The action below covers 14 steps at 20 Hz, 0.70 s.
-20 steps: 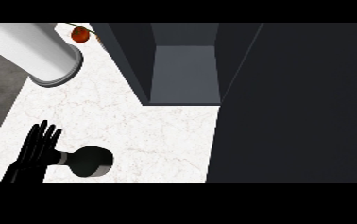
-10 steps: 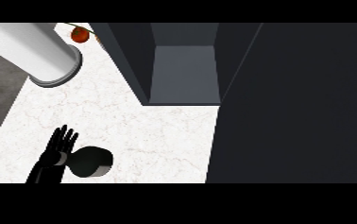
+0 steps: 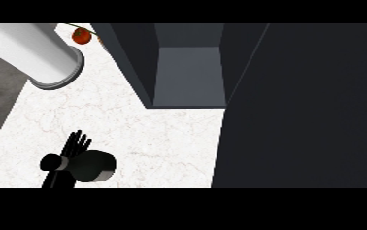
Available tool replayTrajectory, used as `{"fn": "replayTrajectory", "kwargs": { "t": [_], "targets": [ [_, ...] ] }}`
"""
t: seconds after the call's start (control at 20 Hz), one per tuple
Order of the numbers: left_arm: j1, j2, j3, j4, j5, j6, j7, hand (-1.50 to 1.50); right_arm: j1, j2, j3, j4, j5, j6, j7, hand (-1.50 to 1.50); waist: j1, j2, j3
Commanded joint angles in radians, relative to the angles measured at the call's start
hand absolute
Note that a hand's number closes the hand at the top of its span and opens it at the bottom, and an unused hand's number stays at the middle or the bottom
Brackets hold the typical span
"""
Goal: Pick up the wine, place it into the cabinet and close the cabinet
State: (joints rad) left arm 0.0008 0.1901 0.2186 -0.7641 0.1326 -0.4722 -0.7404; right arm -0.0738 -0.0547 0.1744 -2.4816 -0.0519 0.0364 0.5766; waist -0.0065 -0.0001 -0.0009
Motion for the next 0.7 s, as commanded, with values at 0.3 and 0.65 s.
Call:
{"fn": "replayTrajectory", "kwargs": {
  "t": [0.3,0.65],
  "targets": [
    [-0.053,-0.054,-0.048,0.166,-0.031,-0.079,-0.213,-1.50,-0.047,-0.005,-0.028,-0.045,-0.040,-0.006,0.055,-1.50,-0.001,0.001,-0.001],
    [-0.113,-0.055,-0.055,0.142,0.003,-0.071,-0.159,-1.50,-0.071,0.030,0.031,-0.035,0.016,-0.044,0.067,-1.50,-0.001,0.000,-0.001]
  ]
}}
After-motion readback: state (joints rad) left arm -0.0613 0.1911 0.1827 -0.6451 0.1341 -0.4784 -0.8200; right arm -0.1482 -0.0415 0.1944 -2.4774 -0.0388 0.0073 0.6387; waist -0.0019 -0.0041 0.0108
